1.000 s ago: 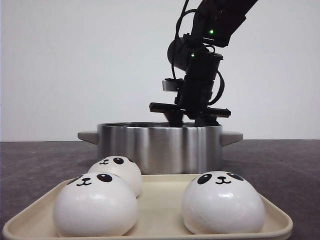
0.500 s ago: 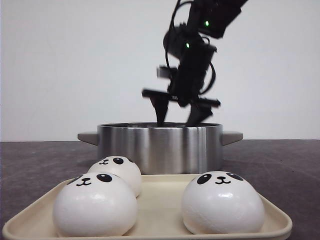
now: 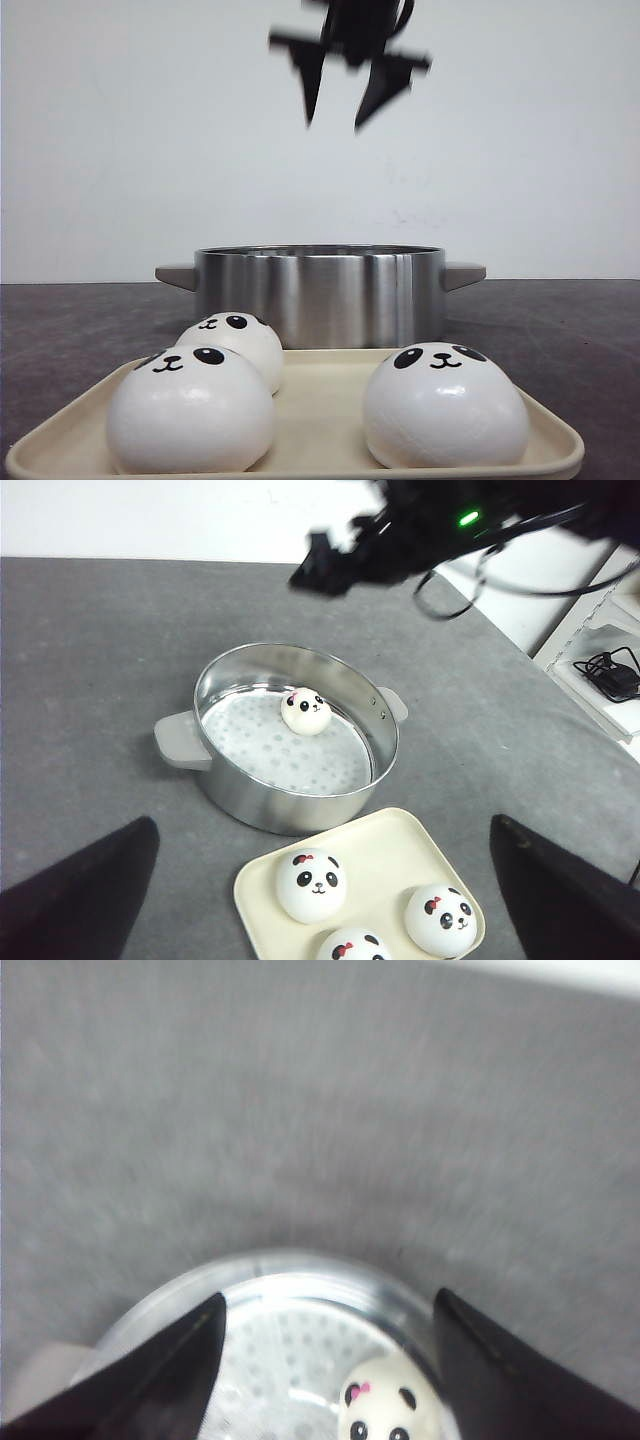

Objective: Steam buns
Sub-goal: 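Open the right gripper, release the bun, and raise it away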

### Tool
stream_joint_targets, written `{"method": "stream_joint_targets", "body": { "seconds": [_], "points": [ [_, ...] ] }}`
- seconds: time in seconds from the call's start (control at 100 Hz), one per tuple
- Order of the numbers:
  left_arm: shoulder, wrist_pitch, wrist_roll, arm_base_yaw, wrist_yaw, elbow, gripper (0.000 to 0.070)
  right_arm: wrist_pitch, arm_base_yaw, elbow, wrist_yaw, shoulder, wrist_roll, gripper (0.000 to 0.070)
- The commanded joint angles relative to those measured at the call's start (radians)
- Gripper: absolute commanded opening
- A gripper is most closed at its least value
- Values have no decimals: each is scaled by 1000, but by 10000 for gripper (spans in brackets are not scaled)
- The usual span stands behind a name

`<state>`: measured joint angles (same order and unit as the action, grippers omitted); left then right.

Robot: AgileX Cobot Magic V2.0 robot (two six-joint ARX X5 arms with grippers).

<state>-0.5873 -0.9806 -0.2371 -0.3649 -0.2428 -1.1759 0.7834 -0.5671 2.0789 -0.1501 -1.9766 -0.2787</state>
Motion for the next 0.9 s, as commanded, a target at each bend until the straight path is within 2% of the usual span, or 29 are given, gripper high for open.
{"method": "stream_joint_targets", "body": {
  "seconds": [0.0,0.12,0.21,0.35,0.55,0.61,0.72,0.78,0.89],
  "points": [
    [-35,-1,-79,-4,-6,4,672,0,-7,32,-5,76,58,286],
    [-106,-77,-127,-4,-19,9,672,77,-24,32,-10,196,158,283],
    [-168,-125,-126,-12,-28,9,673,156,-32,32,-17,284,168,283],
    [-268,-110,-134,-64,-23,10,673,227,-32,30,-45,427,173,283],
    [-452,-95,-149,-182,-14,10,673,308,-34,30,-60,619,246,283],
    [-502,-81,-155,-220,22,10,673,343,-34,30,-60,668,246,283],
    [-557,-14,-252,-297,92,18,673,406,-34,30,-69,756,246,281],
    [-567,37,-278,-348,94,31,673,428,-34,30,-69,804,246,252],
    [-575,96,-311,-429,157,65,673,446,-34,30,-68,883,246,106]
  ]
}}
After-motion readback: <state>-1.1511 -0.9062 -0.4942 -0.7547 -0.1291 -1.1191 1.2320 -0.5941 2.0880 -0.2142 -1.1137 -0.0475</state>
